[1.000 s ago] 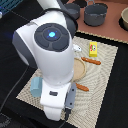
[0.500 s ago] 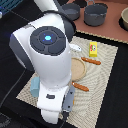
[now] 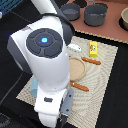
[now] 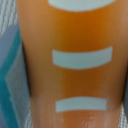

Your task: Interact with the objects in diverse but meaningful ways.

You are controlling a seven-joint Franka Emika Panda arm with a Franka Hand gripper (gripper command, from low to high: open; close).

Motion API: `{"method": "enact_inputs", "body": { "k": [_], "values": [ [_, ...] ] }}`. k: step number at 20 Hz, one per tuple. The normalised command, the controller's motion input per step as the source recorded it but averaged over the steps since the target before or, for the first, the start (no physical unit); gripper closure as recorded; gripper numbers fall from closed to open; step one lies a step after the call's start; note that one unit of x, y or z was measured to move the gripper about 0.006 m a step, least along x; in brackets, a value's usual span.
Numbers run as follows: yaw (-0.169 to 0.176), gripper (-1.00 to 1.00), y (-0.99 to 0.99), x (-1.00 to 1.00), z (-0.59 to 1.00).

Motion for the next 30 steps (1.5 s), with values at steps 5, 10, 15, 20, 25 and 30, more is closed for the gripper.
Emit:
{"method": "enact_inputs", "body": {
  "k": [5,10,15,20,25,30],
  "values": [
    [0.002,1.0,0.12,0.05,0.74],
    [0.0,1.0,0.34,0.18,1.0],
    [0.02,1.0,0.54,0.27,0.98],
    [0.069,1.0,0.71,-0.07,0.71],
    [0.074,1.0,0.75,-0.48,0.71],
    [0.061,1.0,0.67,-0.61,0.75]
  ]
}}
